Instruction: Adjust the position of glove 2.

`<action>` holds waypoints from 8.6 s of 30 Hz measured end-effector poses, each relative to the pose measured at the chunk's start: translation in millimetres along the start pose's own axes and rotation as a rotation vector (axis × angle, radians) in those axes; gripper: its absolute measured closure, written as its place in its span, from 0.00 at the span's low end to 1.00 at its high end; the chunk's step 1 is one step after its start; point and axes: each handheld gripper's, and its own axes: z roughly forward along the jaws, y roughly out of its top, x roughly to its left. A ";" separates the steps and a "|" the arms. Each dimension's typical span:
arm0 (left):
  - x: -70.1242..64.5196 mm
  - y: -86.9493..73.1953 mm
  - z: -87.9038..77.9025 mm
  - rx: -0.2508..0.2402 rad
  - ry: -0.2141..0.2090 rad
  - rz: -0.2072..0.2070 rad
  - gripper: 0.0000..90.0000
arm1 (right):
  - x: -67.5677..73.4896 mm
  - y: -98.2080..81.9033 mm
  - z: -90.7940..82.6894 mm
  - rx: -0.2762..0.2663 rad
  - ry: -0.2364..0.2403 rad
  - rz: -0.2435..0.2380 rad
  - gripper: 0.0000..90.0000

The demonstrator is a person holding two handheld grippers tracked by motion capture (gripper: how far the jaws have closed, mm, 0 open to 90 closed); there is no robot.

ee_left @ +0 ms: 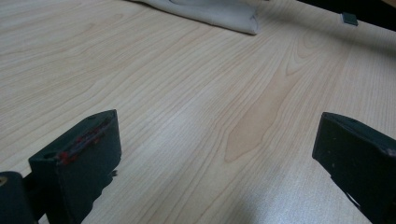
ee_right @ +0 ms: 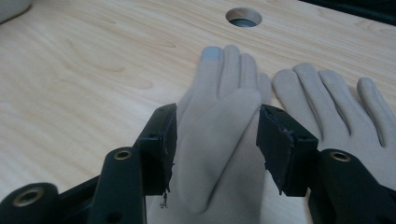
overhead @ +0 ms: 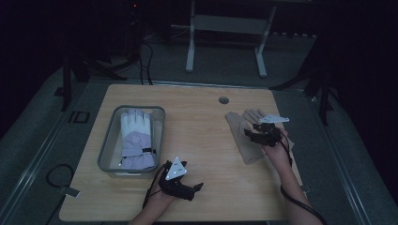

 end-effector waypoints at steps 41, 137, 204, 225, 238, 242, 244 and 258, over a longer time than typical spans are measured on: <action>4.3 -0.8 -5.8 -0.038 0.033 -0.019 0.01 | 104.7 33.5 -7.7 -0.084 -0.006 0.278 0.89; 8.0 -8.1 -5.9 -0.051 0.021 -0.023 0.01 | -49.8 -26.8 -3.5 0.098 -0.218 0.174 0.98; 5.5 -6.2 -7.3 -0.050 0.026 0.005 0.01 | 27.9 -64.3 -9.4 0.065 0.027 0.016 0.87; 4.3 -4.6 -10.5 -0.078 0.026 0.001 0.01 | 37.4 -40.8 -49.8 0.016 -0.344 0.314 0.91; 4.0 -4.9 -10.0 -0.075 0.019 0.006 0.01 | 27.1 -64.6 -25.3 0.105 -0.297 0.321 0.75; 4.0 -5.0 -9.6 -0.074 0.018 0.007 0.01 | 21.8 -64.2 -30.5 0.112 -0.250 0.279 0.71; 4.2 -4.9 -9.6 -0.072 0.016 0.007 0.01 | 18.0 -62.5 -33.6 0.102 -0.204 0.248 0.67; 4.9 -5.2 -10.1 -0.073 0.023 0.004 0.01 | 14.7 -75.5 -27.3 0.086 -0.145 0.099 0.66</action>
